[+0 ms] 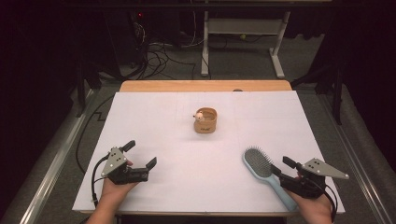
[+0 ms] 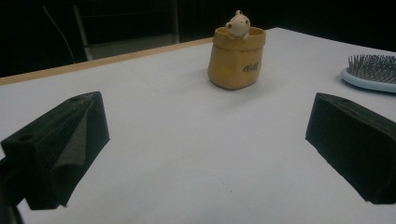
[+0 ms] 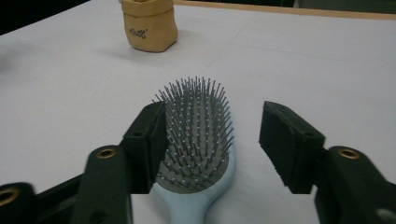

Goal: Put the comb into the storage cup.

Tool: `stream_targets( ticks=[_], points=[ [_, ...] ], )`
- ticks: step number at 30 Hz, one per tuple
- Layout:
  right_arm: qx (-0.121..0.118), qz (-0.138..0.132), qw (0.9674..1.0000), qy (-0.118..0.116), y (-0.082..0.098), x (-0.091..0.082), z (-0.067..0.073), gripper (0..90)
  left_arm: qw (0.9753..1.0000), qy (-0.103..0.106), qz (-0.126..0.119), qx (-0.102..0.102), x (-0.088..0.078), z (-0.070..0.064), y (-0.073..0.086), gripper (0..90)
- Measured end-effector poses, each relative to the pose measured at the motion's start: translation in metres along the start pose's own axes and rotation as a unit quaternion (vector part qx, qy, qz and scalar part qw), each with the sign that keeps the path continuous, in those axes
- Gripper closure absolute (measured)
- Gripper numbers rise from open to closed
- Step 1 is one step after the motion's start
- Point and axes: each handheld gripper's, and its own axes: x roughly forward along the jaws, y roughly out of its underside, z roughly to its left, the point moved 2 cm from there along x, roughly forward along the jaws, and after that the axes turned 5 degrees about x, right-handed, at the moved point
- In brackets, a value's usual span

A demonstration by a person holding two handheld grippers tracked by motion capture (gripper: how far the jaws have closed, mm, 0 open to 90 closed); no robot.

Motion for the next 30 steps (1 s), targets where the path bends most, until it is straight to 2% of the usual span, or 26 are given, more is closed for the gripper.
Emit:
stream_targets(
  ticks=[3,6,19,23,30],
  points=[
    [0.006,-0.002,1.0,0.006,-0.0001,0.001,-0.0011,25.3,1.0,0.001,-0.001,0.0,-0.0001,-0.0003,-0.0001,0.5],
    [0.007,-0.004,0.9999,0.013,-0.0004,0.0013,-0.0013,18.1,1.0,0.001,0.0,0.0,-0.0002,-0.0001,-0.0001,0.5],
    [0.007,-0.021,0.9997,0.015,-0.0022,0.0013,0.0008,0.2,1.0,0.0,0.001,0.0,0.0,0.0,0.0001,0.3],
    [-0.002,-0.021,0.9995,0.023,-0.0024,0.0007,0.0019,0.2,1.0,0.001,0.0,-0.002,0.0001,0.0002,0.0003,0.2],
    [-0.001,-0.025,0.9994,0.025,-0.0028,-0.0003,0.002,0.2,1.0,0.005,0.003,-0.006,0.0008,-0.0003,0.0007,0.2]
  ],
)
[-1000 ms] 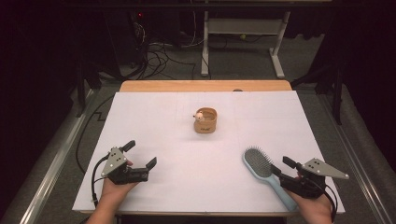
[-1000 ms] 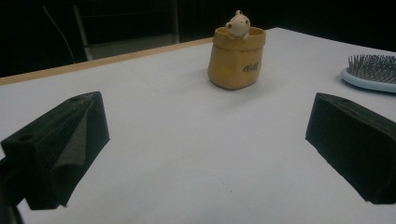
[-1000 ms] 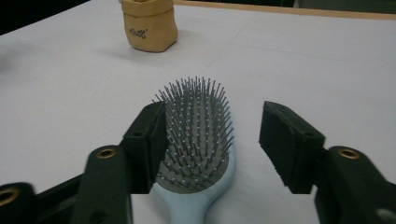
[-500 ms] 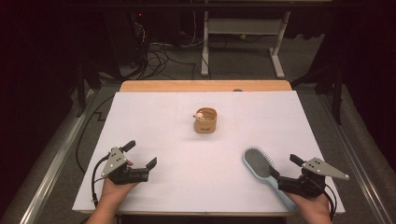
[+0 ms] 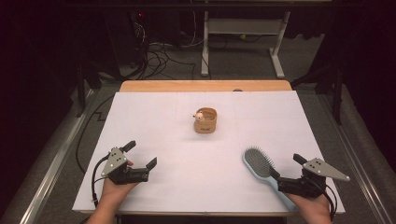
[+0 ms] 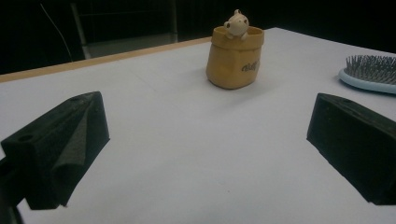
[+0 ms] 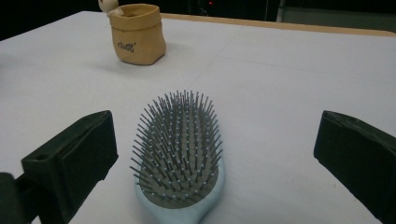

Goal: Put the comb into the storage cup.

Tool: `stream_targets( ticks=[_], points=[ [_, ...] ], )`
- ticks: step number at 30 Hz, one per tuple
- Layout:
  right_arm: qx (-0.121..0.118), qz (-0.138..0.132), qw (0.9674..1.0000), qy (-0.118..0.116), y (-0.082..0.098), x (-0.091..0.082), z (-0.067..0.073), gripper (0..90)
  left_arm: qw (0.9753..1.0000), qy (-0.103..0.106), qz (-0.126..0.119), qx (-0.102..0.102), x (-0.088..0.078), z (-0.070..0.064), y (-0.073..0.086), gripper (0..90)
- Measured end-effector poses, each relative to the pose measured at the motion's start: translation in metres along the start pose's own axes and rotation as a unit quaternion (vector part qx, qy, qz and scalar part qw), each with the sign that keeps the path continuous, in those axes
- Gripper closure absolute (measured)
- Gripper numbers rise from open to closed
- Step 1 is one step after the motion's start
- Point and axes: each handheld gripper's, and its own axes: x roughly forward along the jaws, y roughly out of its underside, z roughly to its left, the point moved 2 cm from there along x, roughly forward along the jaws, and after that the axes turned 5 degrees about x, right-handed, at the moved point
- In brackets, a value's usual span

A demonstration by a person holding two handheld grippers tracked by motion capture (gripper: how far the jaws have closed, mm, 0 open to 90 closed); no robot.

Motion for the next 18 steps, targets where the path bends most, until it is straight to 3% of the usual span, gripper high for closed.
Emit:
stream_targets(
  ticks=[9,11,18],
  points=[
    [-0.001,0.036,0.9994,-0.001,-0.003,0.009,0.003,0.2,0.9999,0.01,0.008,0.002,0.001,0.0,-0.001,0.2],
    [-0.006,0.055,0.9985,0.0,-0.003,0.014,0.005,0.2,0.9999,0.005,0.002,0.009,0.0,0.0,-0.001,0.2],
    [-0.024,0.11,0.9936,0.005,-0.009,0.023,0.008,0.2,1.0,0.004,-0.001,0.006,-0.001,0.003,-0.001,0.2]
  ],
)
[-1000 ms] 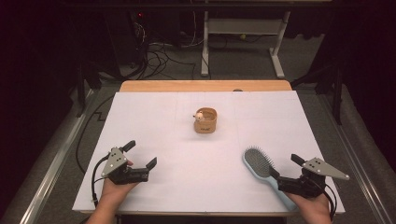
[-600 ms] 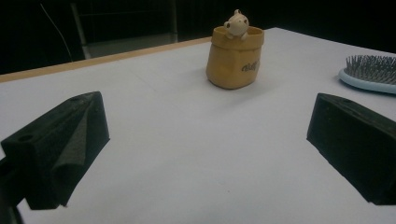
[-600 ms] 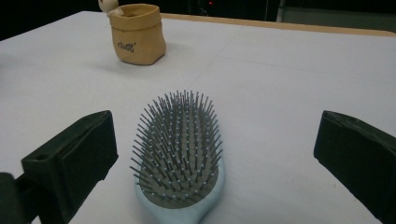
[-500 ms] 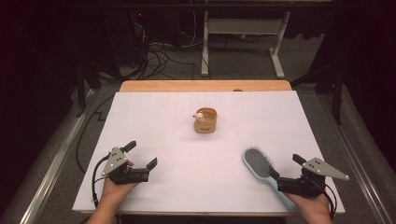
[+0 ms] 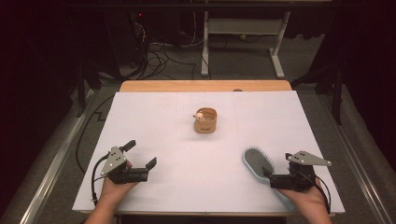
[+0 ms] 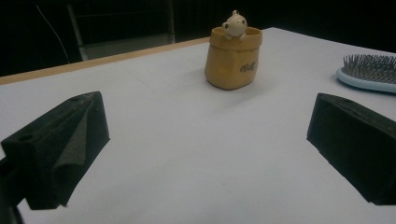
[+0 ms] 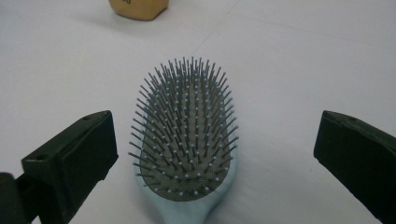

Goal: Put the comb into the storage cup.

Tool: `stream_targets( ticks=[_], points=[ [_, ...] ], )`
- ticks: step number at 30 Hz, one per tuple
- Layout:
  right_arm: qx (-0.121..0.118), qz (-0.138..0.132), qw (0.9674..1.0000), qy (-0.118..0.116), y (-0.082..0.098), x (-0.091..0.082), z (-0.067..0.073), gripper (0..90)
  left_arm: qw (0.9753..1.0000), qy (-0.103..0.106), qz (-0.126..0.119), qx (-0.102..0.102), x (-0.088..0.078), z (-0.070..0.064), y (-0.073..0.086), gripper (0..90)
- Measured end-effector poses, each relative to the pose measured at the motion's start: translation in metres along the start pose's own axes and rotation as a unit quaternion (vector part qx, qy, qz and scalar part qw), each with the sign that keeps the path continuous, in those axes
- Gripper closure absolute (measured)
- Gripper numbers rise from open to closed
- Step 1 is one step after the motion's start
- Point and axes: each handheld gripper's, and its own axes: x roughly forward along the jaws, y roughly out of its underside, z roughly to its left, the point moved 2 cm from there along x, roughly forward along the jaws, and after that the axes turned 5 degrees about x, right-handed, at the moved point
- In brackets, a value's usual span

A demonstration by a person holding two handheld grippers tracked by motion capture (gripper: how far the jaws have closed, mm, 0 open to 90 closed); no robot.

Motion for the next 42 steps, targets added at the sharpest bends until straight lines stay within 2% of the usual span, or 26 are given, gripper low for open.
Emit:
stream_targets(
  ticks=[6,13,23,32,39,42],
  points=[
    [-0.009,0.04,0.9991,-0.006,-0.007,0.003,0.002,0.2,1.0,-0.003,-0.005,-0.007,-0.002,0.002,0.001,0.2],
    [-0.025,0.09,0.9956,-0.008,-0.009,0.01,0.007,0.2,1.0,-0.002,-0.004,-0.008,-0.001,0.003,0.001,0.2],
    [-0.027,0.133,0.9906,-0.015,-0.007,0.019,0.006,0.2,1.0,0.001,-0.003,-0.007,-0.001,0.002,0.002,0.2],
    [-0.033,0.181,0.9826,-0.024,-0.008,0.026,0.005,0.2,1.0,0.001,0.0,-0.003,-0.001,0.001,0.002,0.2],
    [-0.043,0.221,0.974,-0.024,-0.012,0.034,0.007,0.2,1.0,0.003,0.001,-0.001,0.0,0.0,0.002,0.2],
    [-0.049,0.23,0.9716,-0.023,-0.013,0.036,0.007,0.2,1.0,0.004,0.001,-0.001,-0.001,0.0,0.002,0.2]
  ],
)
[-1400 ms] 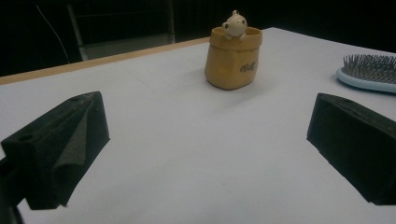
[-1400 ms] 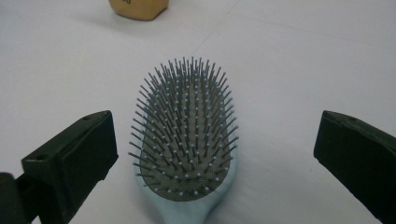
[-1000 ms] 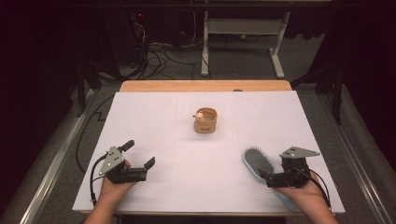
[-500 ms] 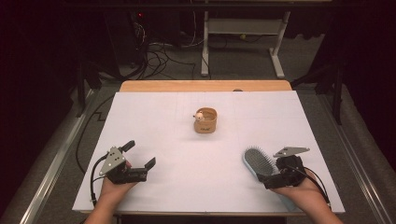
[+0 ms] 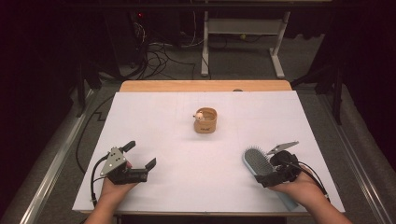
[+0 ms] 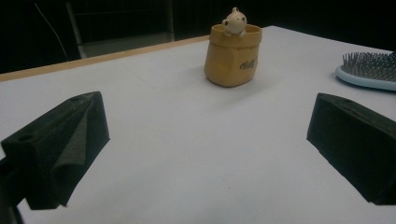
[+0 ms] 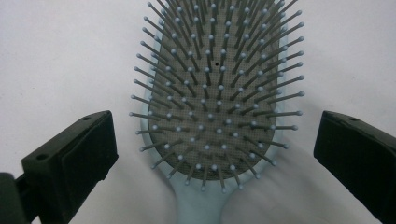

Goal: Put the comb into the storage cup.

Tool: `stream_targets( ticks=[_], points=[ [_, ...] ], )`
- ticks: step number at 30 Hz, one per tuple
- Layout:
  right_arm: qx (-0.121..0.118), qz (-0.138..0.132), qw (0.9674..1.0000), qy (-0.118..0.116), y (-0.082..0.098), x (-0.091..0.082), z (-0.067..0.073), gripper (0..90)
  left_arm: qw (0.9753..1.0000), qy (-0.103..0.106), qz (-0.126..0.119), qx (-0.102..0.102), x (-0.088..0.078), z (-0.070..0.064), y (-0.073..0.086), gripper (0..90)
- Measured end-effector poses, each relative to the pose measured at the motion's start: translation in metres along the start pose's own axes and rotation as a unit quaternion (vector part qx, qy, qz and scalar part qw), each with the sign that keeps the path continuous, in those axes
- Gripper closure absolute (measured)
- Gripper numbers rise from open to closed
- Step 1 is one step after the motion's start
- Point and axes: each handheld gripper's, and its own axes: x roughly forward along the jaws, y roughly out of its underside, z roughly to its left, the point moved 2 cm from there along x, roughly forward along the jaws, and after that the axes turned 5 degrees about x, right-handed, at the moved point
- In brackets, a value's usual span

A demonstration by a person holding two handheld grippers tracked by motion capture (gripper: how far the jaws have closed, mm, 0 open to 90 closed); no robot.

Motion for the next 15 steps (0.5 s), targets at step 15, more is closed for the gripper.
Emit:
stream_targets(
  ticks=[15],
  points=[
    [-0.007,0.047,0.9989,0.002,-0.02,0.005,-0.004,0.2,1.0,0.002,0.001,0.003,0.0,-0.001,0.0,0.2]
  ],
)
